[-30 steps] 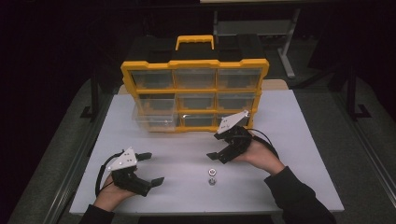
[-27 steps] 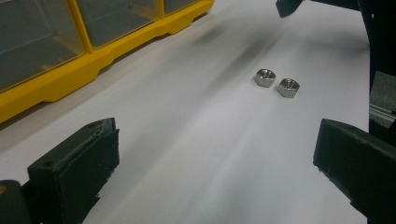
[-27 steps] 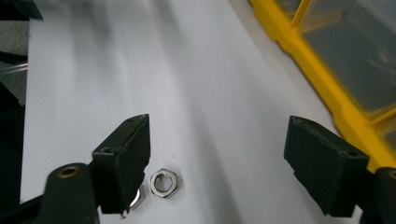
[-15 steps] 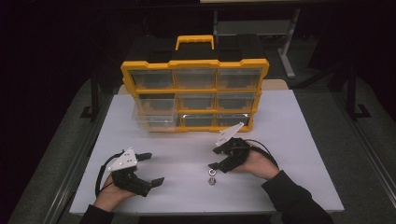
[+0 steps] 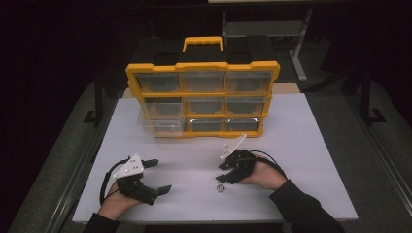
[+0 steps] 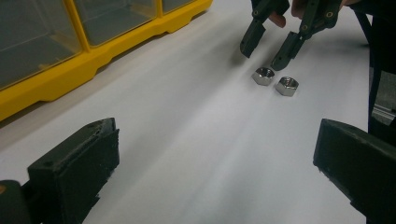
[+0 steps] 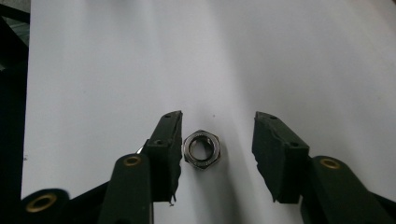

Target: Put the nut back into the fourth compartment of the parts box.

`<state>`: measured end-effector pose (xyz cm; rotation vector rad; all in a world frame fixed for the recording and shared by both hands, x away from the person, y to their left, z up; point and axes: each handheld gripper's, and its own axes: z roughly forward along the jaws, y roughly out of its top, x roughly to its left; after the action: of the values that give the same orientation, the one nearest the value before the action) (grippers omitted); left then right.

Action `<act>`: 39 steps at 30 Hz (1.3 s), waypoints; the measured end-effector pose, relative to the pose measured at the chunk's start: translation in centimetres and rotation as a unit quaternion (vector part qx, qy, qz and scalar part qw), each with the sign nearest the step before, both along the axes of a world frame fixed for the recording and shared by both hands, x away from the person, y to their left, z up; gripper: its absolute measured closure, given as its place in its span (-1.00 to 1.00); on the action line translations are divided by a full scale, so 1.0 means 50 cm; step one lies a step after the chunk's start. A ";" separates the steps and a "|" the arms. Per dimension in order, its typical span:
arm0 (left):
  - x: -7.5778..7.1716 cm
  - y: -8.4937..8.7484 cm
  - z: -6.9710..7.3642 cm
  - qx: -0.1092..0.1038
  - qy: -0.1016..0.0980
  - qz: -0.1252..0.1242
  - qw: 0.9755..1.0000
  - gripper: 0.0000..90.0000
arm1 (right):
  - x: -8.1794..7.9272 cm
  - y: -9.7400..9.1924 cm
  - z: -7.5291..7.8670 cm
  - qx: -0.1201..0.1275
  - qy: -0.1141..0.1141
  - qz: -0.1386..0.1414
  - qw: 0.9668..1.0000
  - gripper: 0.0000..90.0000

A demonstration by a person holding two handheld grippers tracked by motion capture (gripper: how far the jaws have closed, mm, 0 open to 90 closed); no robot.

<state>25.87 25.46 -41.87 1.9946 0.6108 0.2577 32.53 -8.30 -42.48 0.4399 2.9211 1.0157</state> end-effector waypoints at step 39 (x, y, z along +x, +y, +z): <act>0.001 0.001 -0.001 0.000 0.001 0.001 1.000 -1.00 | 0.002 0.015 -0.019 -0.037 -0.004 0.008 0.999 0.54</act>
<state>25.91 25.51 -41.90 1.9943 0.6128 0.2568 32.64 -7.56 -43.44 0.4096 2.9475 0.9050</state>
